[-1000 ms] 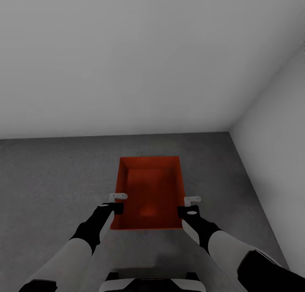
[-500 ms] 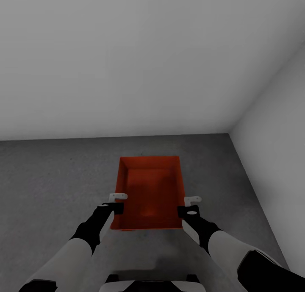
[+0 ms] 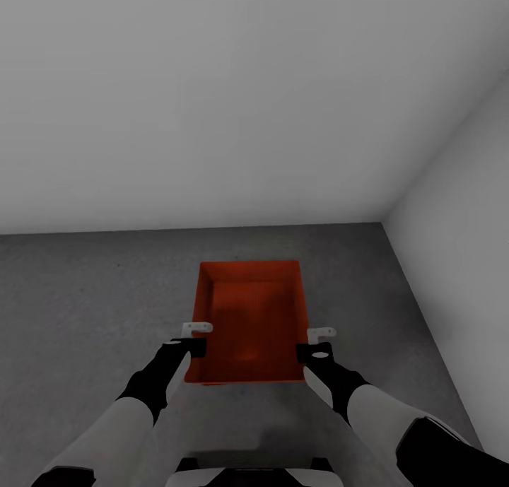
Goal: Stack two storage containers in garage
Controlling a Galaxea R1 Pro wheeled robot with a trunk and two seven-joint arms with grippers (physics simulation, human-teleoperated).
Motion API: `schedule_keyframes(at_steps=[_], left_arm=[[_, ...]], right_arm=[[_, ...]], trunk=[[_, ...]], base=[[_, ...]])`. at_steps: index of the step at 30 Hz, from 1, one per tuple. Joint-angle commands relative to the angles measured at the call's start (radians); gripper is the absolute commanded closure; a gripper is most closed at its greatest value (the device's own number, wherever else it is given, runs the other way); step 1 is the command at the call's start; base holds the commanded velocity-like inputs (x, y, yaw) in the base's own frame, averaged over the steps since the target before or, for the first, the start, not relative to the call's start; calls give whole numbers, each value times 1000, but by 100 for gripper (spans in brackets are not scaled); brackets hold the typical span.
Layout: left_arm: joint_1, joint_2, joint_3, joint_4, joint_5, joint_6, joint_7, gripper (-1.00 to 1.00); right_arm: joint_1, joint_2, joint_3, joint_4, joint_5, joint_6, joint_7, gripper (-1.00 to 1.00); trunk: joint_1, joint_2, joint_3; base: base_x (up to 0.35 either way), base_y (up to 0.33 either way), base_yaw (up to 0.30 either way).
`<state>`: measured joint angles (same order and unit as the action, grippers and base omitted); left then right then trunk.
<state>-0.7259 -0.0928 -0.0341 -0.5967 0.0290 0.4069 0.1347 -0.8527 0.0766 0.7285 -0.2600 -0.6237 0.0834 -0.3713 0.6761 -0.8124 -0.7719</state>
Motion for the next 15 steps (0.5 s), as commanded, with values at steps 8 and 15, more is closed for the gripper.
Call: schedule_keyframes(at_steps=[8, 15], left_arm=[[0, -12, -12, 19, 37, 8, 5, 100], [1, -12, -12, 20, 37, 8, 5, 100]], right_arm=[[-2, 0, -18, -4, 29, 7, -78, 100], [-2, 1, -18, -4, 29, 7, -79, 100]], trunk=[[0, -1, -1], [0, -1, -1]], base=[[0, 0, 0], [0, 0, 55]])
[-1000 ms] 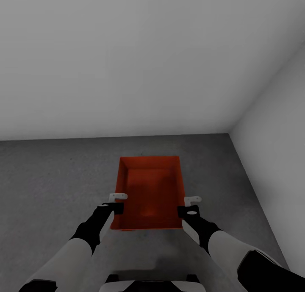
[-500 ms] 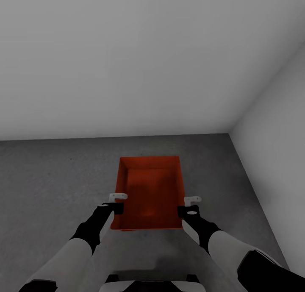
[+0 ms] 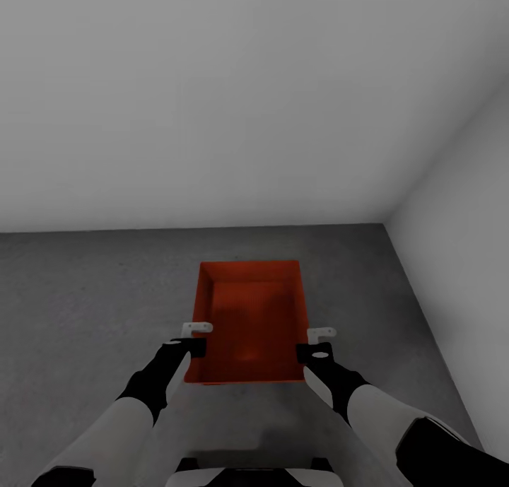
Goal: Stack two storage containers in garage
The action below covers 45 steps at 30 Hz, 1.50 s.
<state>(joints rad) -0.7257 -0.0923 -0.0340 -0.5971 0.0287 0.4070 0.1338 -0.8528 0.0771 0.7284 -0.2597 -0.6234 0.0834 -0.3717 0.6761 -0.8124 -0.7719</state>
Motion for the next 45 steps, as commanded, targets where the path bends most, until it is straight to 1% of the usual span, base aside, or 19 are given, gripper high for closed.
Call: schedule_keyframes(at_steps=[1, 7, 37, 45], left_arm=[[0, -12, -12, 20, 37, 8, 6, 100], [0, -12, -12, 19, 37, 7, 6, 100], [1, -13, -12, 19, 37, 8, 6, 100], [0, -13, -12, 20, 38, 9, 6, 100]], right_arm=[[-2, 0, -18, -4, 28, 7, -78, 100], [-2, 0, -18, -4, 28, 6, -78, 100], [-2, 0, -18, -4, 29, 7, -78, 100], [-2, 0, -18, -4, 28, 7, -78, 100]], trunk=[[0, -1, -1], [0, -1, -1], [0, -1, -1], [31, -57, -26]], base=[[0, 0, 213], [0, 0, 95], [0, 0, 2], [0, 0, 0]])
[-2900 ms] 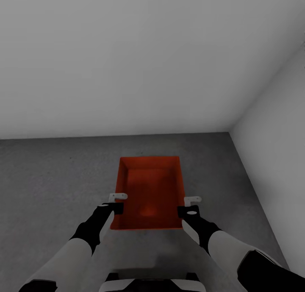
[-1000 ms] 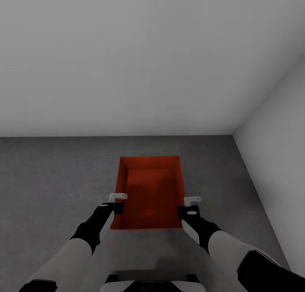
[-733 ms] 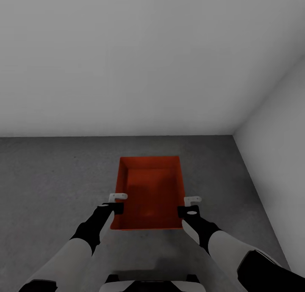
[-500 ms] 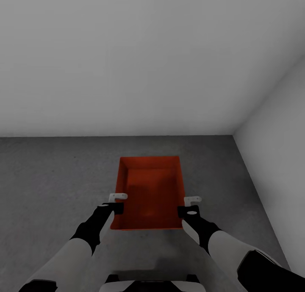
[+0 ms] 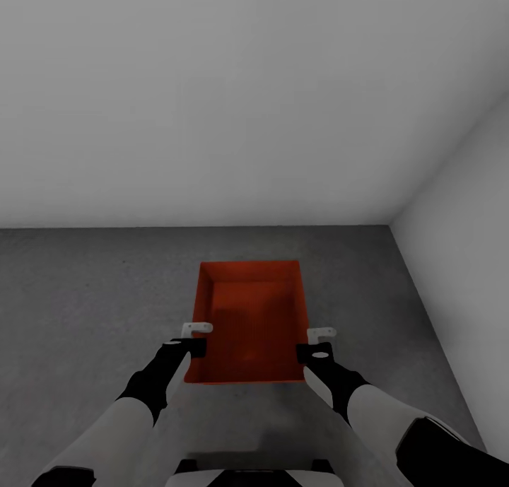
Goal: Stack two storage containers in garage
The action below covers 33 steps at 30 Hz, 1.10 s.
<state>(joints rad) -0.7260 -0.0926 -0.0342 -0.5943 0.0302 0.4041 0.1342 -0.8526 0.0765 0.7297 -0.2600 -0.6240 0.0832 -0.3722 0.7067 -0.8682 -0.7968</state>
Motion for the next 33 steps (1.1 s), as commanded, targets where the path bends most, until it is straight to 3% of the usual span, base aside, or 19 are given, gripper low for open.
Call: schedule_keyframes(at_steps=[1, 8, 18, 33], left_arm=[[0, -13, -12, 17, 37, 12, 5, 100], [1, -13, -12, 18, 37, 13, 5, 100], [0, -13, -12, 17, 36, 12, 5, 100], [1, -13, -12, 18, 37, 13, 5, 100]], right_arm=[[-2, 0, -19, -4, 29, 7, -77, 100], [-2, 0, -19, -4, 29, 7, -79, 100], [-2, 0, -19, -4, 29, 11, -78, 100], [-2, 0, -19, -4, 29, 6, -77, 100]], trunk=[[4, -8, -4], [31, -57, -26], [31, -57, -26], [88, -162, -73]], base=[[0, 0, 0], [0, 0, 0], [0, 0, 0], [0, 0, 0]])
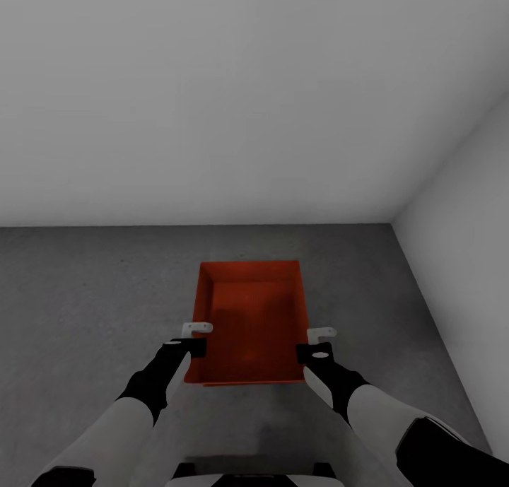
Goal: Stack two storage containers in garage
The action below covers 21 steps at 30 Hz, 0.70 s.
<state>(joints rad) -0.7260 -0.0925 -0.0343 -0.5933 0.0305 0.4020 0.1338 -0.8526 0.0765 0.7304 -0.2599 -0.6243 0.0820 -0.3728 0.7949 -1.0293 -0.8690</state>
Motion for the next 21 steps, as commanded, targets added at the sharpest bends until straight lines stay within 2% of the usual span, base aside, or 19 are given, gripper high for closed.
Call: schedule_keyframes(at_steps=[1, 15, 21], left_arm=[[1, -13, -12, 17, 37, 15, 6, 100], [1, -13, -12, 17, 37, 15, 6, 100], [1, -12, -12, 17, 37, 15, 6, 100]], right_arm=[[-2, 0, -20, -4, 29, 7, -77, 100], [-2, 0, -20, -4, 29, 7, -77, 100], [-2, 0, -20, -4, 29, 8, -77, 100]], trunk=[[4, -8, -4], [58, -106, -48], [61, -113, -51]], base=[[0, 0, 0], [0, 0, 0], [0, 0, 0]])
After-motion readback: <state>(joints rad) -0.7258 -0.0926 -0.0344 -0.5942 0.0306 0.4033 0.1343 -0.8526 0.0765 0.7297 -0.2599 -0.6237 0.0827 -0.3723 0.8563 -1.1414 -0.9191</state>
